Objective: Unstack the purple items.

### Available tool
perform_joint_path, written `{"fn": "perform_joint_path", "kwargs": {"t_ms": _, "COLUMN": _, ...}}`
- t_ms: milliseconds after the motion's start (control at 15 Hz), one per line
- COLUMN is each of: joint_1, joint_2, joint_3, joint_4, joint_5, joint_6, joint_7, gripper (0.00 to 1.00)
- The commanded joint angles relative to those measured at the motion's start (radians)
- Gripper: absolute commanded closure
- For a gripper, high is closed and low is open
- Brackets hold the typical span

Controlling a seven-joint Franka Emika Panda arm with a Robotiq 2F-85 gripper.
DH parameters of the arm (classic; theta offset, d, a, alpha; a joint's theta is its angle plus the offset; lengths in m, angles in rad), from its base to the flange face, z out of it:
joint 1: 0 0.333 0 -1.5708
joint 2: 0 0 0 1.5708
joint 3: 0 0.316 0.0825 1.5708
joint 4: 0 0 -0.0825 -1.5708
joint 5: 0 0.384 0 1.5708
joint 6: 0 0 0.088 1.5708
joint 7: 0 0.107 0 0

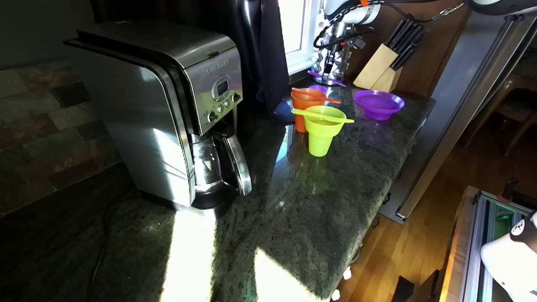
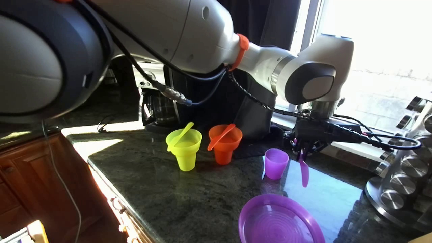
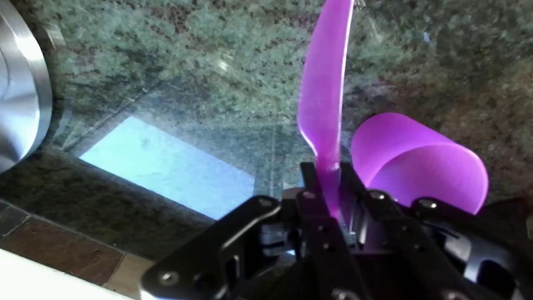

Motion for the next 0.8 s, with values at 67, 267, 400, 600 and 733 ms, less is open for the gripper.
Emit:
{"fn": "perform_joint_path", "kwargs": {"t_ms": 67, "joint_1": -0.021, "joint_2": 0.122, "joint_3": 0.019, "joint_4": 0.161, "joint_5": -0.005, "joint_6": -0.065, "joint_7": -0.03, "gripper": 0.96}}
{"fn": "perform_joint_path", "kwargs": {"t_ms": 267, "joint_1": -0.029, "joint_2": 0.167, "joint_3": 0.021, "joint_4": 0.219, "joint_5": -0.005, "joint_6": -0.072, "joint_7": -0.033, "gripper": 0.96}}
{"fn": "perform_joint_path", "kwargs": {"t_ms": 400, "joint_1": -0.033, "joint_2": 0.193, "joint_3": 0.023, "joint_4": 0.251, "joint_5": -0.007, "joint_6": -0.088, "joint_7": -0.037, "gripper": 0.93}}
{"fn": "perform_joint_path", "kwargs": {"t_ms": 600, "joint_1": -0.042, "joint_2": 0.225, "joint_3": 0.03, "joint_4": 0.301, "joint_5": 0.0, "joint_6": -0.141, "joint_7": -0.036, "gripper": 0.81}}
{"fn": "perform_joint_path", "kwargs": {"t_ms": 733, "joint_1": -0.044, "joint_2": 0.247, "joint_3": 0.029, "joint_4": 0.334, "joint_5": -0.003, "joint_6": -0.165, "joint_7": -0.033, "gripper": 0.56}}
